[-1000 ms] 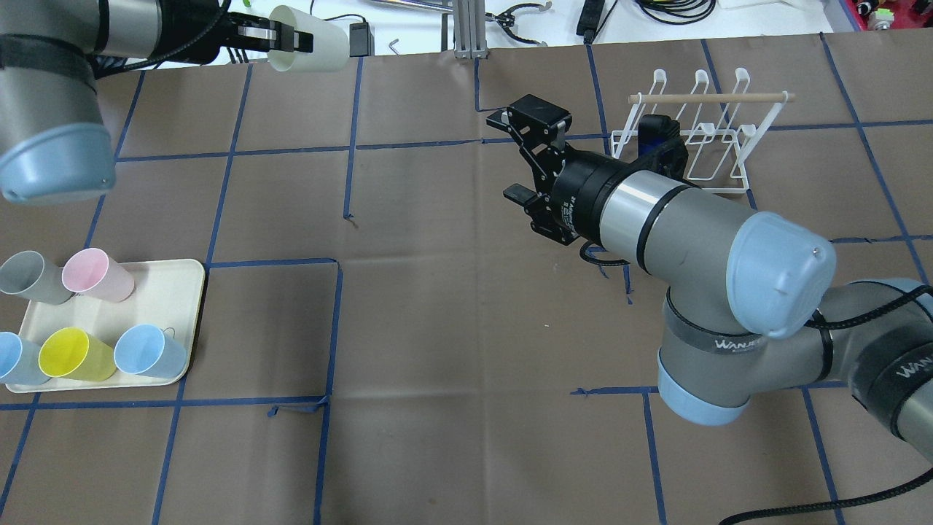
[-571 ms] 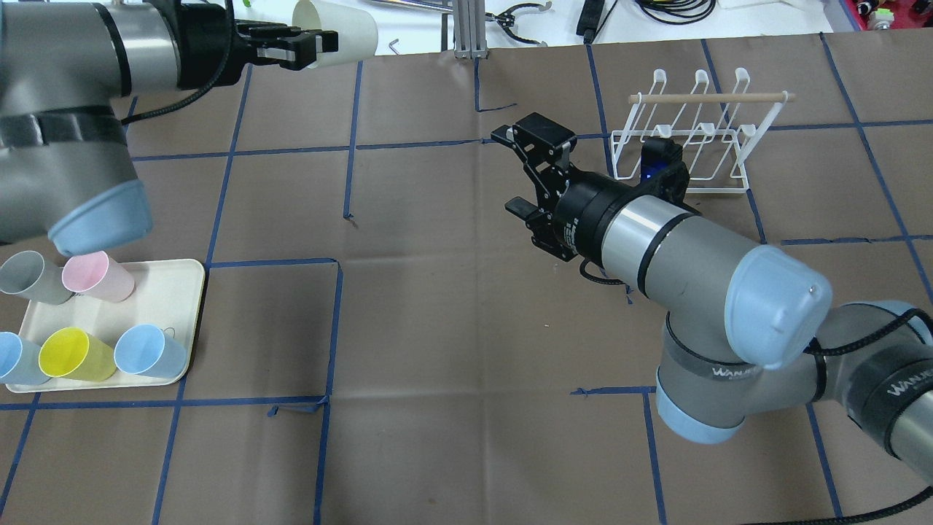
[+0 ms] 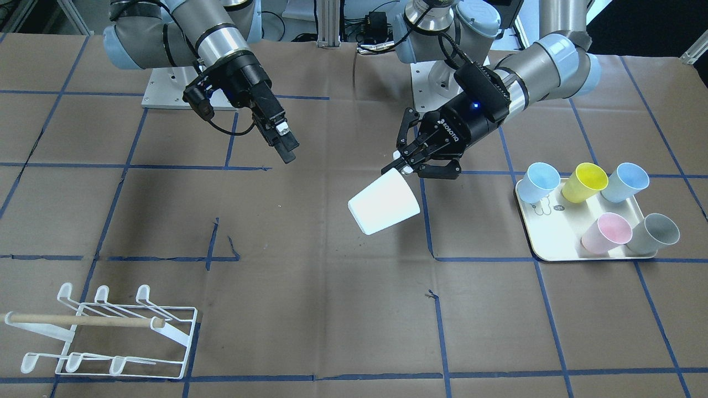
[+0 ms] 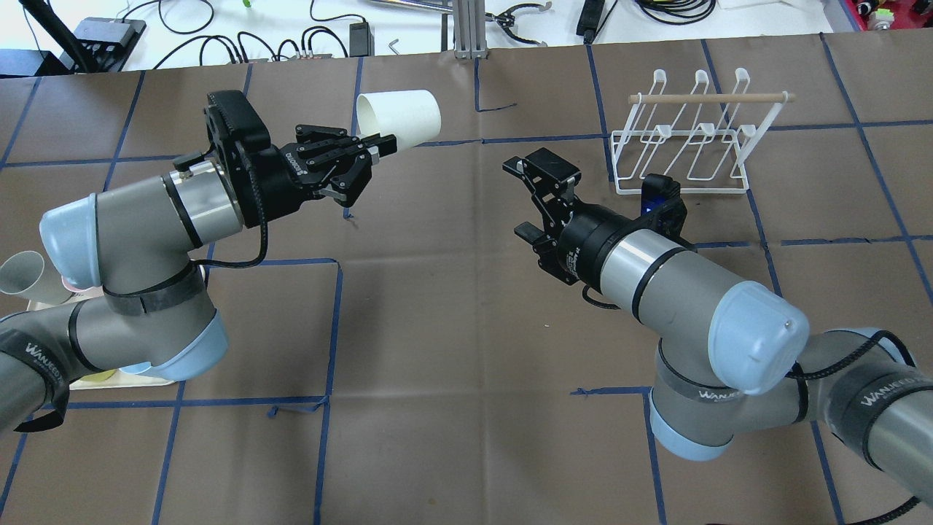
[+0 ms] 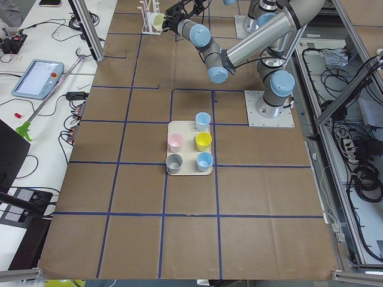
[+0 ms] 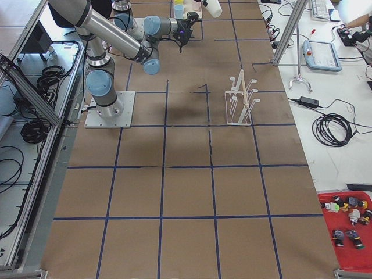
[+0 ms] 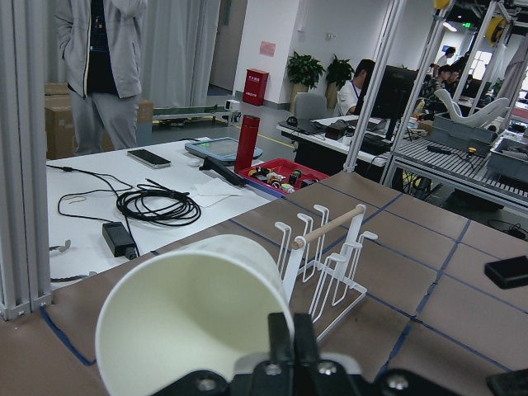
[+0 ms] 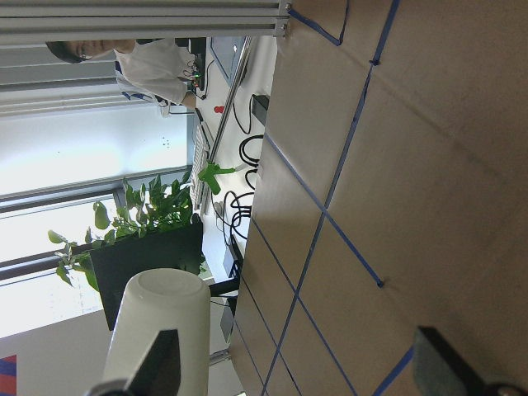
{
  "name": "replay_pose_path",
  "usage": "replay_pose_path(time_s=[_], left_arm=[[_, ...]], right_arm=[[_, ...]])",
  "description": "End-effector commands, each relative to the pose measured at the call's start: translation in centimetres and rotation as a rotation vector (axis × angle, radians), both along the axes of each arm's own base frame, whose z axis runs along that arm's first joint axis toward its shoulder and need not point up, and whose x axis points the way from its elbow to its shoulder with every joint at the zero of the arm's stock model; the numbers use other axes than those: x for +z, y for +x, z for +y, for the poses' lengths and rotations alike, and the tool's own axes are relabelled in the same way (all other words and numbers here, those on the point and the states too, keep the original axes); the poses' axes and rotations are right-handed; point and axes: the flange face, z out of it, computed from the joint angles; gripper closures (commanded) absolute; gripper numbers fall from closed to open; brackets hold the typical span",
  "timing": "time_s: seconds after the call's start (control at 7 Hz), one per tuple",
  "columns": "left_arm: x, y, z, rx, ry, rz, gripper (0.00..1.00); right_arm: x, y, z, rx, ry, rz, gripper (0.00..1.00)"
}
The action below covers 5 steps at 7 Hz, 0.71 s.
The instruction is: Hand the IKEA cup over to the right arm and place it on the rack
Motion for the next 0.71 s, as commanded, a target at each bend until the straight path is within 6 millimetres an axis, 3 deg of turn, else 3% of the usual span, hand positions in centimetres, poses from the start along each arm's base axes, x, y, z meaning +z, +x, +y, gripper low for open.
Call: replay_pose_path(time_s=[0.0,0.57], left_arm=[[-1.4,-0.9,2.6,-0.060,-0.020,0.039,0.95],[-1.4,-1.1,2.7,-0.065,-0.018,0.042,0.94]], right_arm=[[-0.4,0.3,-0.7,-0.054,0.082,-0.091,0.00],[2.5,2.4,-2.2,-0.067,0.053,-0.137,0.04]])
